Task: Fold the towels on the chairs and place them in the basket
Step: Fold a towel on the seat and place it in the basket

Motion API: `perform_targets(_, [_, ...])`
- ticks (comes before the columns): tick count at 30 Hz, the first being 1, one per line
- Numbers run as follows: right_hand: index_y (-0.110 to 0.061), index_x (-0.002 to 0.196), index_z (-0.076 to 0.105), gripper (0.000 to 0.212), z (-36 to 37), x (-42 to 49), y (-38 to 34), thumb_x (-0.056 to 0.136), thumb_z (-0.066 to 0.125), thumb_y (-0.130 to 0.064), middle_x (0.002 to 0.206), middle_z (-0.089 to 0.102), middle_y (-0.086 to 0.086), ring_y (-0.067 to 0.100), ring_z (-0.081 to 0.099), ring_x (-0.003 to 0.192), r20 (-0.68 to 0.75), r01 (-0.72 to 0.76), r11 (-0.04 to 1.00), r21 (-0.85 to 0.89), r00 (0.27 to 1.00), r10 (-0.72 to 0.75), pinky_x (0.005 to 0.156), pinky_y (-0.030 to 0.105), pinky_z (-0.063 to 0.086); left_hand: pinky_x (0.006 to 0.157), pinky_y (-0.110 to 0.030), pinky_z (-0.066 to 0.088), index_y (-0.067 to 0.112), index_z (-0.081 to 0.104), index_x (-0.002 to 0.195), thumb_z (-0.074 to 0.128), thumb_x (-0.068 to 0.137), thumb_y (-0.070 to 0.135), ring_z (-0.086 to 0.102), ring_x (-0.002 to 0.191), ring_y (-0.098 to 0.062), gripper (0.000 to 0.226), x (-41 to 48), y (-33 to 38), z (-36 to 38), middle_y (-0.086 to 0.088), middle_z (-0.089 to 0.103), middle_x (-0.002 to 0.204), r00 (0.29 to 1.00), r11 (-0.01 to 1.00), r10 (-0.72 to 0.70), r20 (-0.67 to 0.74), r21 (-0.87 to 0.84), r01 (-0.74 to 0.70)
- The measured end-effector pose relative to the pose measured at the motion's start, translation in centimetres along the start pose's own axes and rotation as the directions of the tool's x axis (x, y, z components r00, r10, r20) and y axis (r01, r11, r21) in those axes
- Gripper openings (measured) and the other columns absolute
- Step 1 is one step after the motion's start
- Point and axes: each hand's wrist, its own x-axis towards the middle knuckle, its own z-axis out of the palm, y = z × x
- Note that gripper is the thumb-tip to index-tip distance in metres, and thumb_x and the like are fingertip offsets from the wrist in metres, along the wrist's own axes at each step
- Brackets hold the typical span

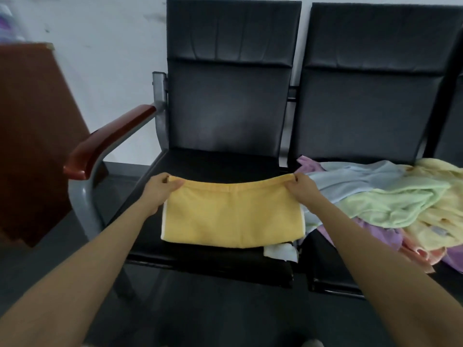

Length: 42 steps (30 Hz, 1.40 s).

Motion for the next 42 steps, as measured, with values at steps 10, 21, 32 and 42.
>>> perform_targets(10, [-0.004,0.107,0.046,0.015,6.2,3.2,4.4,0.097,0.036,-0.011,0.093,0.053,0.006,0.031,0.053,0.091,-0.020,-0.012,0.976,-0.218,1.000,0.008,0.067,0.033,0.037,0.075,-0.029,0.041,0.011,0.055,0.112,0.064,0.089,0.027,0.053,0.098,-0.021,0.029,5.4,-5.0,3.2,-0.005,0.056,0.103,0.999,0.922,0.009,-0.042,0.387,0.008])
perform_targets(21, [-0.017,0.144,0.034,0.044,13.1,-2.2,-1.8,0.101,0.035,-0.025,0.151,0.031,0.002,0.019,0.020,0.141,0.182,0.376,0.879,-0.293,0.925,-0.335,0.115,0.033,0.019,0.118,-0.037,0.011,0.018,0.027,0.148,0.021,0.103,0.036,0.015,0.144,-0.018,0.048,-1.0,-4.2,12.4,-0.001,0.021,0.156,0.921,0.551,0.259,0.292,0.738,-0.389])
perform_targets(32, [-0.030,0.152,-0.005,0.061,9.1,-3.2,3.8,0.098,0.008,-0.055,0.160,-0.011,-0.007,0.017,-0.014,0.146,0.288,0.182,0.819,-0.545,0.957,-0.021,0.118,0.047,-0.008,0.119,-0.040,-0.007,0.025,-0.004,0.152,0.006,0.097,0.057,-0.011,0.146,-0.016,0.065,-2.3,-7.2,9.1,0.004,-0.009,0.160,0.972,0.517,0.043,0.233,0.827,-0.221])
perform_targets(42, [-0.025,0.151,0.018,0.049,10.0,-7.3,0.1,0.103,0.022,-0.036,0.160,0.009,-0.004,0.018,-0.005,0.148,0.404,0.437,0.765,-0.473,0.879,-0.252,0.117,0.044,-0.002,0.118,-0.036,-0.005,0.026,0.007,0.153,0.016,0.100,0.050,-0.006,0.147,-0.012,0.058,-4.7,-9.5,4.1,0.008,-0.002,0.160,0.972,0.572,0.063,0.224,0.790,-0.219])
